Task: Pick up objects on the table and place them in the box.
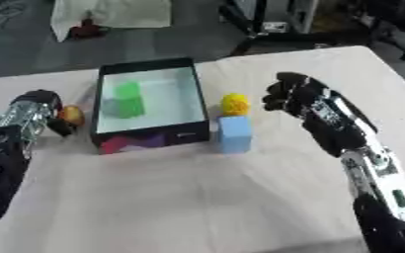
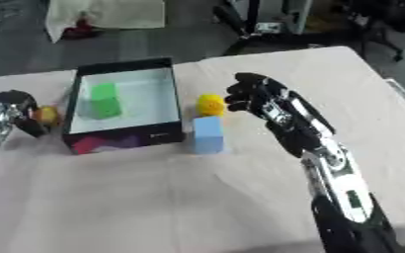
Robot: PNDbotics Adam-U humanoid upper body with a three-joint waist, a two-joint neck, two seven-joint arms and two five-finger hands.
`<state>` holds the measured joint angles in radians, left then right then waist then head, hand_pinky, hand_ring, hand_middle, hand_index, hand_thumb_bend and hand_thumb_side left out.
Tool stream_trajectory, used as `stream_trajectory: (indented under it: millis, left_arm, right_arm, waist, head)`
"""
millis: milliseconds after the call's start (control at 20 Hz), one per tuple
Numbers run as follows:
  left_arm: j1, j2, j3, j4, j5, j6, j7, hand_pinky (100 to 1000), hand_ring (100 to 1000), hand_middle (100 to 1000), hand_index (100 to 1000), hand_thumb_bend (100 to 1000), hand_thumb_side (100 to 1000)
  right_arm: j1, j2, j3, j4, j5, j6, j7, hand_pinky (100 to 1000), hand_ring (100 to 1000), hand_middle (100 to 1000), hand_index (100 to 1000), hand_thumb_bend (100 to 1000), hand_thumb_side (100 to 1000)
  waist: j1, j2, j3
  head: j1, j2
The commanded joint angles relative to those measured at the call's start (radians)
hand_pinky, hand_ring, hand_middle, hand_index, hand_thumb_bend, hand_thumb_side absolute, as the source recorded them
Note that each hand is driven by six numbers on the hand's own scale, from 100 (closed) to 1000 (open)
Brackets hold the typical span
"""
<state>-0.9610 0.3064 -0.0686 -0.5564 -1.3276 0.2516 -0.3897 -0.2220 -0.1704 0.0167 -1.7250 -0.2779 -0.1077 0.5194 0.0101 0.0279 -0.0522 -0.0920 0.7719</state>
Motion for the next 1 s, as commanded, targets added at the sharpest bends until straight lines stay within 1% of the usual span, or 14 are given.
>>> stream_trajectory:
  millis: [50, 200, 350, 450, 550, 650, 800, 950, 1000]
  left_arm:
    - [-0.038, 0.037, 0.007, -0.040, 0.012, 0.002, 0.013, 543, 446, 485, 594, 170, 231]
    - [-0.084, 0.070, 0.008, -0.128, 0.023, 0.007, 0.053, 554, 436, 463, 583, 138, 219]
    - [-0.130, 0.088, 0.001, -0.228, 0.037, -0.008, 0.091, 562, 433, 450, 577, 121, 219]
    - [-0.153, 0.082, -0.010, -0.290, 0.054, -0.029, 0.111, 569, 433, 446, 576, 102, 224]
    - [-0.167, 0.063, -0.033, -0.332, 0.091, -0.059, 0.112, 575, 440, 453, 583, 103, 229]
    - [-0.173, 0.032, -0.065, -0.347, 0.128, -0.093, 0.089, 586, 452, 466, 596, 104, 237]
    - [-0.170, -0.026, -0.113, -0.324, 0.150, -0.132, 0.036, 594, 468, 495, 623, 119, 248]
    - [-0.150, -0.090, -0.136, -0.278, 0.154, -0.152, 0.016, 606, 482, 515, 640, 122, 259]
    - [-0.141, -0.107, -0.143, -0.264, 0.158, -0.159, 0.018, 627, 510, 548, 671, 133, 276]
  right_arm:
    - [-0.009, -0.008, -0.009, -0.013, -0.001, -0.004, -0.005, 776, 766, 727, 859, 100, 591]
    - [-0.007, -0.010, -0.012, -0.012, 0.001, -0.003, -0.008, 776, 766, 727, 860, 100, 591]
    - [-0.004, -0.012, -0.012, -0.012, 0.002, -0.004, -0.009, 776, 766, 726, 859, 100, 590]
    - [-0.002, -0.012, -0.013, -0.012, 0.002, -0.004, -0.011, 776, 766, 726, 859, 100, 590]
    - [-0.001, -0.012, -0.014, -0.011, 0.003, -0.004, -0.011, 776, 766, 726, 859, 100, 591]
    - [-0.001, -0.011, -0.014, -0.011, 0.003, -0.004, -0.011, 775, 766, 726, 859, 100, 593]
    - [-0.002, -0.010, -0.012, -0.010, 0.003, -0.004, -0.011, 775, 766, 725, 859, 100, 593]
    - [-0.003, -0.009, -0.012, -0.012, 0.002, -0.004, -0.010, 775, 766, 725, 859, 100, 593]
    - [-0.003, -0.008, -0.012, -0.012, 0.002, -0.004, -0.010, 775, 765, 725, 859, 100, 595]
  waist:
    - [-0.005, -0.009, 0.002]
    - [-0.003, -0.013, 0.005]
    - [-0.001, -0.016, 0.007]
    - [-0.001, -0.018, 0.007]
    - [-0.001, -0.019, 0.006]
    - [-0.002, -0.018, 0.004]
    - [-0.003, -0.017, 0.001]
    - [-0.006, -0.015, -0.002]
    - [-0.008, -0.014, -0.004]
  head:
    - [-0.001, -0.002]
    - [0.001, -0.002]
    - [-0.002, -0.002]
    - [-0.001, -0.002]
    - [0.000, -0.002]
    - [0.001, -0.002]
    - [0.002, -0.002]
    - [-0.001, -0.002]
    - [-0.001, -0.002]
